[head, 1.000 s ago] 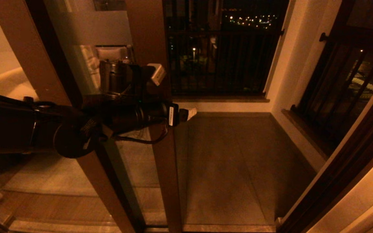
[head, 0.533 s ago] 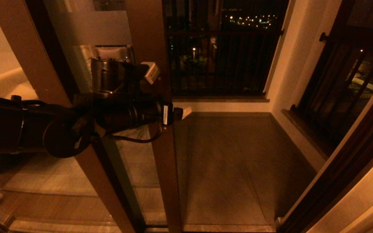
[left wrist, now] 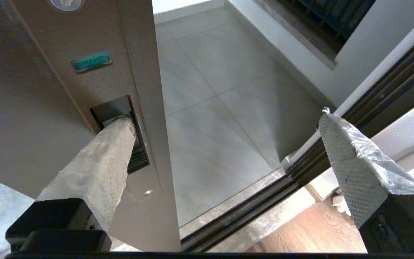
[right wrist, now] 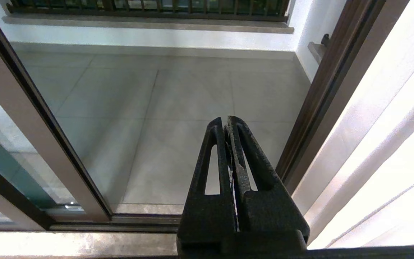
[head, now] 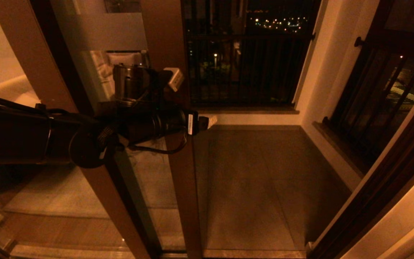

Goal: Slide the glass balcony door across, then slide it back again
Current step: Close the slid door

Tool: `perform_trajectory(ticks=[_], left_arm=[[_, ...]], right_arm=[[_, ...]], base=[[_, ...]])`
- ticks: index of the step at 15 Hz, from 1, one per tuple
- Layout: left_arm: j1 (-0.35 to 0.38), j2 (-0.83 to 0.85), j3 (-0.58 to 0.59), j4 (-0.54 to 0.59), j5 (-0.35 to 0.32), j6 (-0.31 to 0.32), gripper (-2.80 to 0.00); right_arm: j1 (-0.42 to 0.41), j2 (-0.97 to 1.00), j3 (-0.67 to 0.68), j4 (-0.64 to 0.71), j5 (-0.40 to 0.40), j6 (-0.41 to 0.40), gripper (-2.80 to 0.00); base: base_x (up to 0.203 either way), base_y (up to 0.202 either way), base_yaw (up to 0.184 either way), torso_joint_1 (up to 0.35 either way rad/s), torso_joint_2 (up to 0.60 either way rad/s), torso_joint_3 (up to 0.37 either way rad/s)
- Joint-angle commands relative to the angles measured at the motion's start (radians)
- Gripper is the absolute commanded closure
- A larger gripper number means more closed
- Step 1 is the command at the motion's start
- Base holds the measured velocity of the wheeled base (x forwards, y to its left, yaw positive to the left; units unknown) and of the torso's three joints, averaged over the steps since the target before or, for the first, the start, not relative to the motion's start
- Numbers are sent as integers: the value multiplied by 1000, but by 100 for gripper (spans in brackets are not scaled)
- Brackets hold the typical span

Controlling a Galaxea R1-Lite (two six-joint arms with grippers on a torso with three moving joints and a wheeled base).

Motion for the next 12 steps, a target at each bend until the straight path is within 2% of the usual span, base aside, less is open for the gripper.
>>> perform_trajectory(ticks=[1, 7, 12], left_arm=[[-5, 21, -12, -2, -5, -1, -280], [-76, 36, -53, 6, 1, 1, -280], [-85, 41, -53, 6, 2, 1, -280]], right_arm=[[-1, 2, 0, 0, 1, 0, 0], [-1, 2, 0, 0, 1, 0, 0], [1, 2, 0, 0, 1, 0, 0]], base=[[0, 0, 0, 0, 0, 0], [0, 0, 0, 0, 0, 0], [0, 0, 0, 0, 0, 0]])
